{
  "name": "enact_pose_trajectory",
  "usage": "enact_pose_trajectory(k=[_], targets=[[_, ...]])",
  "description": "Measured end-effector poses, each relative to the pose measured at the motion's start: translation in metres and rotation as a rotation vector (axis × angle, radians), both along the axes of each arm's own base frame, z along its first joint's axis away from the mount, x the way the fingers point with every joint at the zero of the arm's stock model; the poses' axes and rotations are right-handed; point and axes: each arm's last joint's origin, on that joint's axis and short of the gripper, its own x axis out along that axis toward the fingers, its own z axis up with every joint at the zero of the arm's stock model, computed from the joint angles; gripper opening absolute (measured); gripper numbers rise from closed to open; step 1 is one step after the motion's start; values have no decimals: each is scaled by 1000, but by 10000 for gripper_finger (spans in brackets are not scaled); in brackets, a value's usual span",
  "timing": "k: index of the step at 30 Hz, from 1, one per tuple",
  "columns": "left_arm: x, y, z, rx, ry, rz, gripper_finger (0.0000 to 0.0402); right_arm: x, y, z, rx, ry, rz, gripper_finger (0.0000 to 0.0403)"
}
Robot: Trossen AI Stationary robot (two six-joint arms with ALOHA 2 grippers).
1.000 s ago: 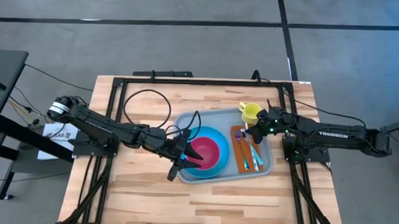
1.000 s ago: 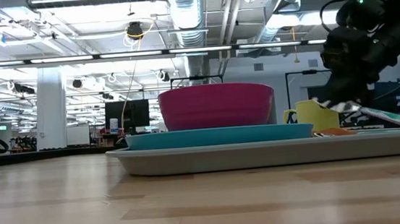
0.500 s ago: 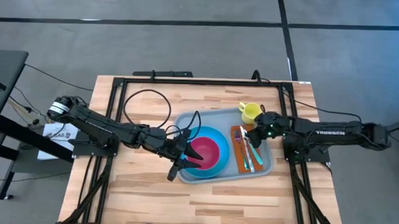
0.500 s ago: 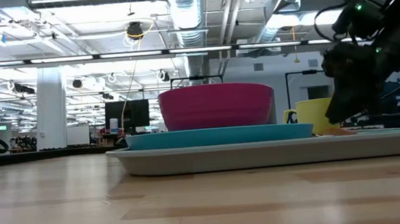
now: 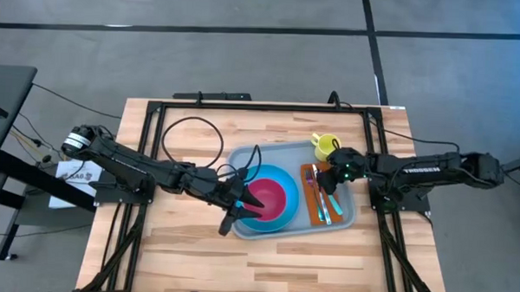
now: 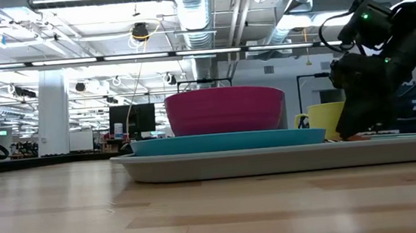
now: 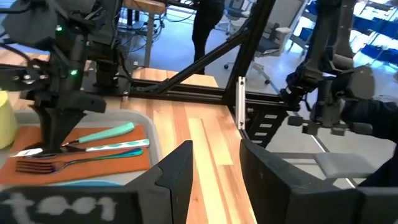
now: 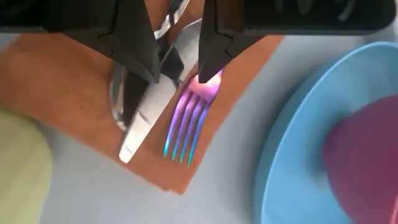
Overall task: Set up tray
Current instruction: Adjust the green spoon on the brown napkin
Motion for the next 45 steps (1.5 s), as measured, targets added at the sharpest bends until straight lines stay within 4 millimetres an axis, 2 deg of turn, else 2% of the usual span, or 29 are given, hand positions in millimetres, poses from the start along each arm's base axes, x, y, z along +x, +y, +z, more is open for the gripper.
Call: enact_pose_trajectory(k=[12, 21, 27, 31, 34, 37, 45], targets=[[0, 1, -2, 9, 15, 21, 119, -1, 1, -1, 58, 12, -26, 102], [0, 1, -2, 11, 19, 21, 119, -7, 1, -5, 47, 92, -51, 102], [0, 1, -2, 11, 20, 21, 119, 2, -2, 13, -8, 103, -19, 102], [-1, 1, -4, 17, 39, 22, 119, 5, -1, 31, -38, 198, -20, 102], [-2, 1, -7, 26, 69, 22, 119, 2, 4, 40, -51, 305, -50, 102], [-2, 2, -9, 36, 84, 44, 119, 3, 15, 43, -35, 324, -65, 102], [0, 6, -5, 41, 40, 205, 119, 10, 45, 31, -51, 397, -18, 102]])
